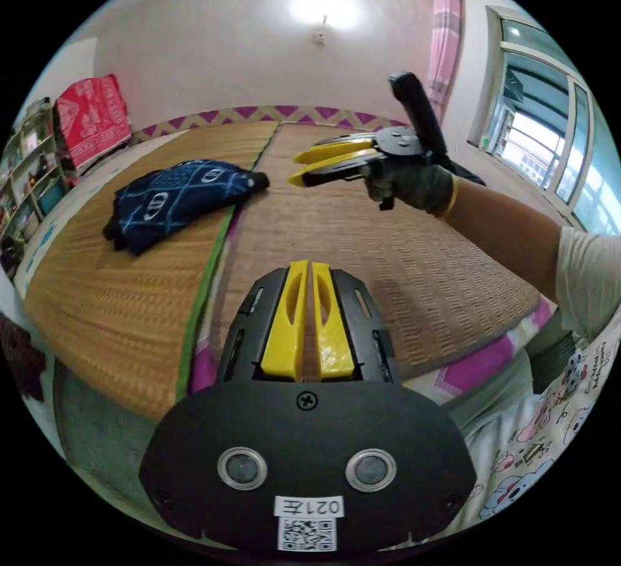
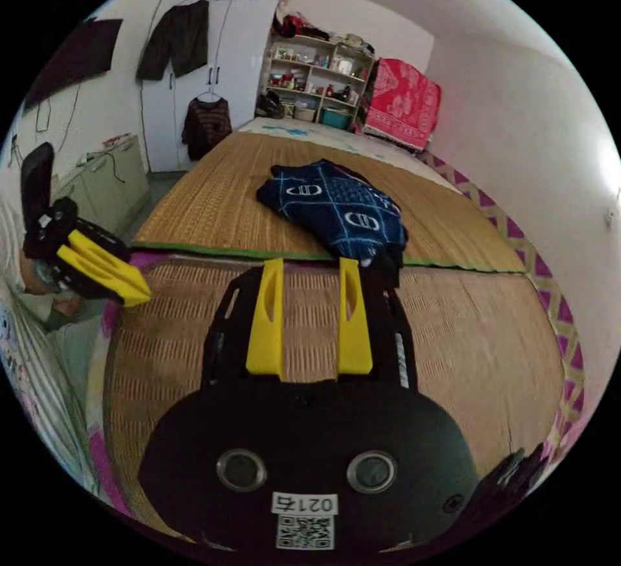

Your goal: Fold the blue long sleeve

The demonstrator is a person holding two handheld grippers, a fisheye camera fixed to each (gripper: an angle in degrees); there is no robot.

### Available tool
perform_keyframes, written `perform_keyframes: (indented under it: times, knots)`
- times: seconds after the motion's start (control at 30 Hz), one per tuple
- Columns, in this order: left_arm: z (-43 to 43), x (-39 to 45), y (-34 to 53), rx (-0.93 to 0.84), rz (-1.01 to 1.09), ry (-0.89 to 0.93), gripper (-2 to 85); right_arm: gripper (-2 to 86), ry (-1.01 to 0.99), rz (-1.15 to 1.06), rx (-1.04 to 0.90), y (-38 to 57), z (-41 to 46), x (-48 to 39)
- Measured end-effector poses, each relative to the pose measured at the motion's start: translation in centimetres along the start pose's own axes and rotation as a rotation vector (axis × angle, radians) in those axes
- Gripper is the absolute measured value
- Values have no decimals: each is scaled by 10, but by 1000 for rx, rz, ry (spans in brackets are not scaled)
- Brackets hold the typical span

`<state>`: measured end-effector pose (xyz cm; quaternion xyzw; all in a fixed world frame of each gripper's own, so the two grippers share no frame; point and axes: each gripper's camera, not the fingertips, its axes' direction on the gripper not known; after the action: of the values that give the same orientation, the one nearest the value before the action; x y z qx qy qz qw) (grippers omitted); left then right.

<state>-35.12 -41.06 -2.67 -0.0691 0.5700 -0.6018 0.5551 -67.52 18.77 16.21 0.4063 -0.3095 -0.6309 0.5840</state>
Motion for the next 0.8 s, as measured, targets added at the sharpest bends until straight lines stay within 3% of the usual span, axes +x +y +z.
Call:
perform_keyframes:
  times: [0.27, 0.43, 0.63, 0.8]
  knots:
    - [-39, -68, 56, -15, -123, -22, -10, 146, 153, -489, -117, -122, 152, -117]
    - [-48, -101, 79, -17, -209, 3, -10, 77, 273, -627, -177, -138, 199, -156]
    - [-68, -118, 89, 1, -224, 22, -10, 48, 312, -435, -72, -142, 139, -147]
    - [-72, -118, 81, 22, -188, 85, -9, 36, 305, -376, -95, -80, 52, -103]
